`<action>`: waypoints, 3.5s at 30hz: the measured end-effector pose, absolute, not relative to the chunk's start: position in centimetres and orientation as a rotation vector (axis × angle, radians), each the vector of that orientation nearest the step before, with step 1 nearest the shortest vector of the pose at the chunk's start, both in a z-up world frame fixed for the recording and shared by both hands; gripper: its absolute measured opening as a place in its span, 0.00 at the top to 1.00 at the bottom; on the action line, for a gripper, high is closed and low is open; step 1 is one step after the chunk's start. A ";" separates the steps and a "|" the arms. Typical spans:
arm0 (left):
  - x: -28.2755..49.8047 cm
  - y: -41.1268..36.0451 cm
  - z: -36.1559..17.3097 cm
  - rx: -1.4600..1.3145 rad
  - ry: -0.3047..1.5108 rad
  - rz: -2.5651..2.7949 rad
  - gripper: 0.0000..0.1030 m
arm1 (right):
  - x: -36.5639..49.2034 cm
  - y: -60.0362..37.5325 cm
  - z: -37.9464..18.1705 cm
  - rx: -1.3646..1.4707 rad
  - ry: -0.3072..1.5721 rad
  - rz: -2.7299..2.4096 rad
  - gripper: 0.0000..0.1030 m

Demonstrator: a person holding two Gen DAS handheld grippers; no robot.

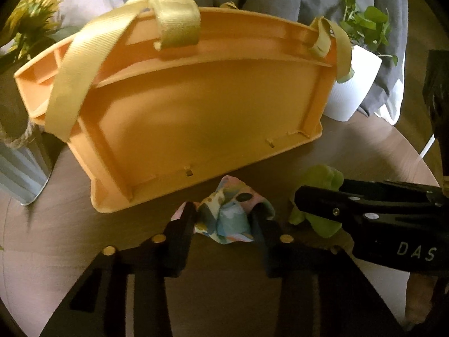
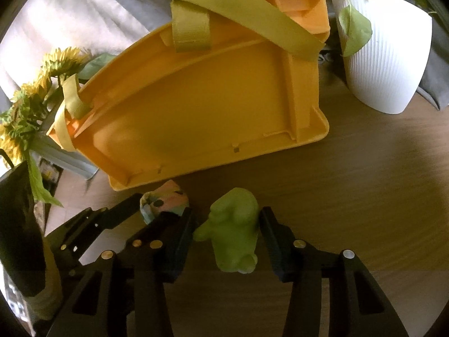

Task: Organize soft objects
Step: 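Grasp the floral fabric scrunchie with the left gripper while the right gripper grasps the green plush, then carry the floral scrunchie and green plush with both tools over the crate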

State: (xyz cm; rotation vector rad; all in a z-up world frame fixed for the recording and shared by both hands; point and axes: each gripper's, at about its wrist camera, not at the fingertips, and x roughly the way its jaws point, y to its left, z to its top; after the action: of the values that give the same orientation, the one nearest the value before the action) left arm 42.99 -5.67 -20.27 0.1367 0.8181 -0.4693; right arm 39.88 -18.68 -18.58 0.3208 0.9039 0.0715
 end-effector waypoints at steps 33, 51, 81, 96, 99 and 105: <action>35.9 -3.0 -12.9 -0.006 0.686 -0.293 0.66 | 34.2 -18.1 -12.2 0.263 0.739 0.103 0.54; 31.0 -1.6 -6.0 -0.035 0.498 -0.265 0.66 | 29.9 -17.3 -6.1 0.226 0.549 0.140 0.54; 34.3 -1.5 1.7 -0.035 0.286 -0.218 0.66 | 32.1 -16.9 1.7 0.199 0.285 0.177 0.54; 40.3 -1.7 1.3 -0.018 0.311 -0.199 0.66 | 38.5 -17.3 2.5 0.168 0.288 0.159 0.54; 41.7 -1.6 0.8 -0.016 0.327 -0.192 0.66 | 39.9 -17.2 2.4 0.159 0.296 0.156 0.54; 44.7 -1.5 -0.5 -0.012 0.368 -0.183 0.66 | 42.8 -16.9 1.5 0.149 0.328 0.154 0.54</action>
State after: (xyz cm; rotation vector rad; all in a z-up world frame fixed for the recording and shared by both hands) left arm 44.67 -1.54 -0.46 -0.0124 0.3682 -0.1832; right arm 42.79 -16.94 1.53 0.1486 0.3282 0.1538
